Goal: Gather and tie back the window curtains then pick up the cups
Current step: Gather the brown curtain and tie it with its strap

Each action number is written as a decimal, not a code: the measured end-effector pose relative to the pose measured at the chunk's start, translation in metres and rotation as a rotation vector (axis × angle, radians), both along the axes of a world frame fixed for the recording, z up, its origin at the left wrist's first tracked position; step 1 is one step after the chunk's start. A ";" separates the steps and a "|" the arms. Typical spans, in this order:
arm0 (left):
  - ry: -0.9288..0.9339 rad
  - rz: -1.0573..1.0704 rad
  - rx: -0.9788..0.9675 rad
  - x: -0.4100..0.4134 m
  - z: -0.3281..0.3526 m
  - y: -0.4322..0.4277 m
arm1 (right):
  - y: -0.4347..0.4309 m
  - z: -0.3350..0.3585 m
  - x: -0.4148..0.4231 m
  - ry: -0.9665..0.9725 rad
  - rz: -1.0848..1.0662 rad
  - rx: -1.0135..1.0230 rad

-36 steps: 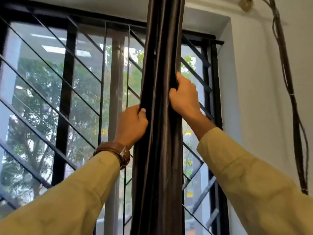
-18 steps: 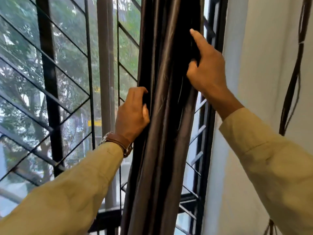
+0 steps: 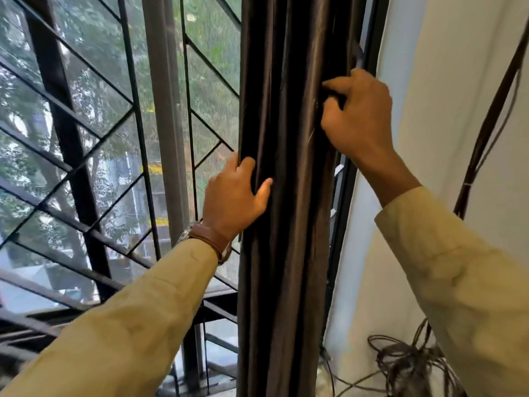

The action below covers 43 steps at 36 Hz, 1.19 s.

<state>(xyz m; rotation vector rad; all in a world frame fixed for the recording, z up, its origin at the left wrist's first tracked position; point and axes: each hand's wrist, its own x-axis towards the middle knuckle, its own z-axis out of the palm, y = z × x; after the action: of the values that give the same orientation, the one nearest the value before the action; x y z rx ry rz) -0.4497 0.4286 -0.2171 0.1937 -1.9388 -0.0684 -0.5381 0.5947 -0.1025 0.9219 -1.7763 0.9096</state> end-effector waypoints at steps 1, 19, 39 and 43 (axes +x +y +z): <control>-0.002 -0.014 0.011 0.000 -0.003 0.001 | 0.001 -0.005 0.000 -0.008 -0.015 0.010; -0.183 -0.141 0.235 0.014 -0.106 0.012 | 0.005 -0.101 0.011 -0.197 0.022 -0.110; 0.109 -0.025 0.370 0.034 -0.160 0.047 | -0.016 -0.202 0.035 -0.167 0.188 0.042; 0.124 0.027 0.302 0.032 -0.146 0.040 | -0.019 -0.209 0.035 -0.066 0.193 0.122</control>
<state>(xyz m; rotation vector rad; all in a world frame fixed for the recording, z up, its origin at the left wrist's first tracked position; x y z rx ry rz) -0.4173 0.4684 -0.3626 0.4066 -1.7946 -0.3487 -0.5032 0.5754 -0.3118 1.1697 -1.8381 0.9711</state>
